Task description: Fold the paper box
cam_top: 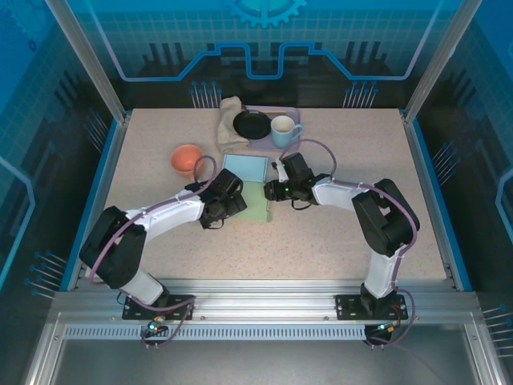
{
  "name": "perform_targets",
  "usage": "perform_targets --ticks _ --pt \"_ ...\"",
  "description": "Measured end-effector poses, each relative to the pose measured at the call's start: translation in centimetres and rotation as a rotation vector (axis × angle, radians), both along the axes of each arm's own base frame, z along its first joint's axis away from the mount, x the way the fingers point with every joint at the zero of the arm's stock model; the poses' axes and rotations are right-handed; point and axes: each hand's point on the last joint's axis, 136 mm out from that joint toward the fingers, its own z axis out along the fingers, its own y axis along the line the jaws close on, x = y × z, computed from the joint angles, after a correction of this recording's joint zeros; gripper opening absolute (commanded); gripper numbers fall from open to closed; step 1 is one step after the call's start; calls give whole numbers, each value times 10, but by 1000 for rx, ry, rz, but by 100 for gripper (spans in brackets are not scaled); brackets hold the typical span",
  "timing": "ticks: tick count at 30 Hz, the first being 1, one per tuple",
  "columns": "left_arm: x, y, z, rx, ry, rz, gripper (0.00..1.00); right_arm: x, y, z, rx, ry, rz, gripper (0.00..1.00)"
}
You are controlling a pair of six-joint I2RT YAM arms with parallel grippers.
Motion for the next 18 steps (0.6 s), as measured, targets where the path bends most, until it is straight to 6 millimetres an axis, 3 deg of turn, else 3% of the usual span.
perform_targets --ticks 10,18 --pt "36 -12 9 -1 -59 -32 99 -1 3 0 -10 -10 61 36" --pt "37 -9 -13 34 -9 -34 99 -2 6 -1 -3 -7 81 36"
